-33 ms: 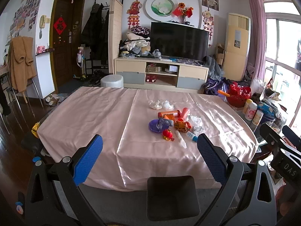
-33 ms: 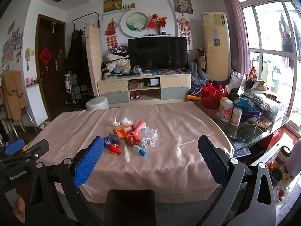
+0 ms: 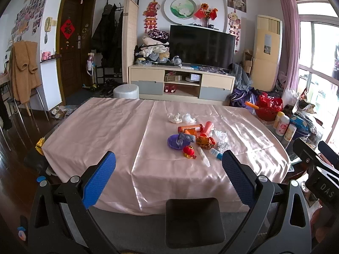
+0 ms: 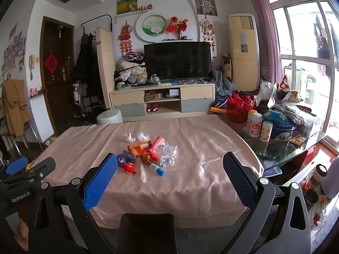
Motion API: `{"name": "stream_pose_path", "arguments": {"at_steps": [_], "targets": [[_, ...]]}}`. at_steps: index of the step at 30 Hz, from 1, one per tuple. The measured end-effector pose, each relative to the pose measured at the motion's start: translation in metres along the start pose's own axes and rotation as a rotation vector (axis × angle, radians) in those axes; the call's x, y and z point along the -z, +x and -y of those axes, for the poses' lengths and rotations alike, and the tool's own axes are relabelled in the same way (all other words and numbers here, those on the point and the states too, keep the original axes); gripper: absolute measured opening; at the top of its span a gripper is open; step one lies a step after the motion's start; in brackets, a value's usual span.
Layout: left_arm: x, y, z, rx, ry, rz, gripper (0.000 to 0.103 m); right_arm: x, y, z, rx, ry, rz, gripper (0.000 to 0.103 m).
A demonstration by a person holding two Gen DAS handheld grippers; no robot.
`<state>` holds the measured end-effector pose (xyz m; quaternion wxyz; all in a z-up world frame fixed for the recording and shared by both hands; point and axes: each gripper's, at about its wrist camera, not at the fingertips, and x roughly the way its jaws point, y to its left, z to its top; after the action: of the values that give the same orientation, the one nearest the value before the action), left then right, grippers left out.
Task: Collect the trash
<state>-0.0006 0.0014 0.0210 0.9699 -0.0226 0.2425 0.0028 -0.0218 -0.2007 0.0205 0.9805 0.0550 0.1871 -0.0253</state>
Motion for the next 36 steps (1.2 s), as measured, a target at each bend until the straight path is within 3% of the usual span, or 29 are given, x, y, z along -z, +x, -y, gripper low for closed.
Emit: {"name": "stream_pose_path", "arguments": {"at_steps": [19,25,36], "targets": [[-0.010,0.001,-0.008,0.006,-0.025,-0.005,0.095,-0.008,0.008,0.012,0.030,0.043,0.003,0.100],[-0.009,0.015,-0.012,-0.004,-0.011,-0.007,0.095,-0.007,0.016,0.016,0.049,0.046,-0.001,0.100],[0.007,0.068,-0.006,-0.001,0.040,-0.069,0.095,0.018,0.075,0.030,-0.002,0.094,-0.110,0.100]]}}
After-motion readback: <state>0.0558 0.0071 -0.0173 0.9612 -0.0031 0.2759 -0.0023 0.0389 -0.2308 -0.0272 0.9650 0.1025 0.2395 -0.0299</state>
